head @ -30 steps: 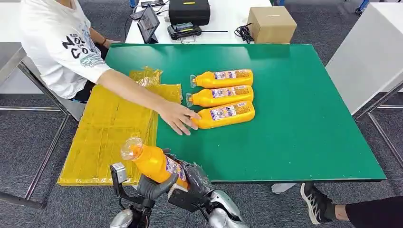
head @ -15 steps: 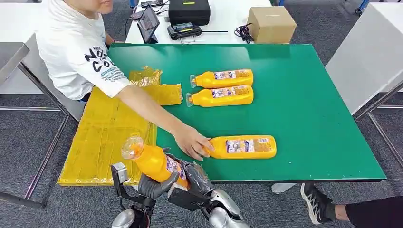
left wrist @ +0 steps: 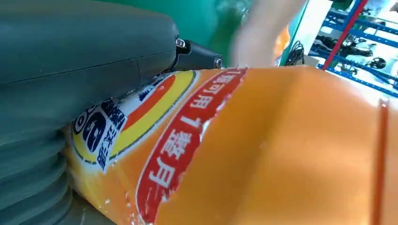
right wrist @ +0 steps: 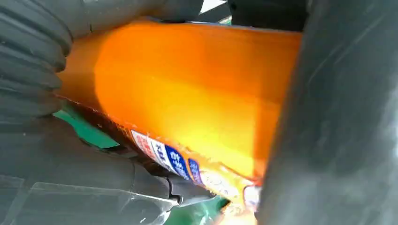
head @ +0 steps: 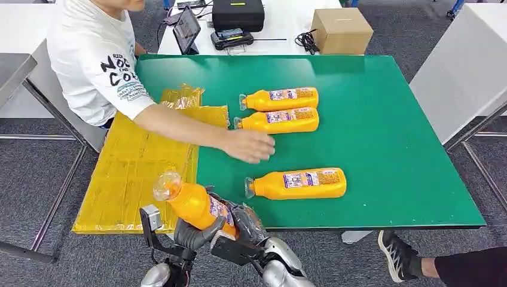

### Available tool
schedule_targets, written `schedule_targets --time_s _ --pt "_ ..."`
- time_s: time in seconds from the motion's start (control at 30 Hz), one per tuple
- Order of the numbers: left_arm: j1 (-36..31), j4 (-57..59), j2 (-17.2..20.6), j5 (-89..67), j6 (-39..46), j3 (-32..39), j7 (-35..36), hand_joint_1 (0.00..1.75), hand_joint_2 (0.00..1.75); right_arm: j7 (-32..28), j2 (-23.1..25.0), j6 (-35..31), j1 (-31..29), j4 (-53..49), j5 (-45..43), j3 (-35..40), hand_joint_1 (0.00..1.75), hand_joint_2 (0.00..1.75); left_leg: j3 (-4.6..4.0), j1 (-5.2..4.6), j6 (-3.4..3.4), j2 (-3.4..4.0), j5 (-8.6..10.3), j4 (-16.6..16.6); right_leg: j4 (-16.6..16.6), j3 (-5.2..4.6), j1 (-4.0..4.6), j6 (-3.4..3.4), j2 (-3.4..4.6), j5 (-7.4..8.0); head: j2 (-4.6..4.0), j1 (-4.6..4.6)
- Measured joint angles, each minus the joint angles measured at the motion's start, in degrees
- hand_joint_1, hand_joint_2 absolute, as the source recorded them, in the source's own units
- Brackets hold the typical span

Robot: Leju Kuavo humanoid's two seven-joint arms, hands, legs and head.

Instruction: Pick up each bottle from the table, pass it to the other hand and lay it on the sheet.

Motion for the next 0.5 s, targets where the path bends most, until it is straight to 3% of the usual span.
schedule_targets --time_s 0.2,0.5 --pt "-0.5 -2.4 -0.5 -3.7 4.8 -0.8 -2.1 1.75 1.75 -2.4 0.2 -4.3 4.1 -7.0 -4.2 -0.4 0.0 0.0 -0.06 0.0 0.0 -0.05 0.0 0.0 0.0 -0.01 0.0 0.0 -0.02 0.0 0.0 -0.02" --pt "-5.3 -6.9 -0.1 -9.0 16.5 0.6 -5.8 1.75 1.75 -6.6 0.5 -1.2 9.7 -26.8 -13.7 -0.9 0.0 0.0 -0.07 0.05 -0.02 -0.07 0.03 0.0 0.0 -0.02 0.03 -0.02 -0.04 0.01 0.0 0.04"
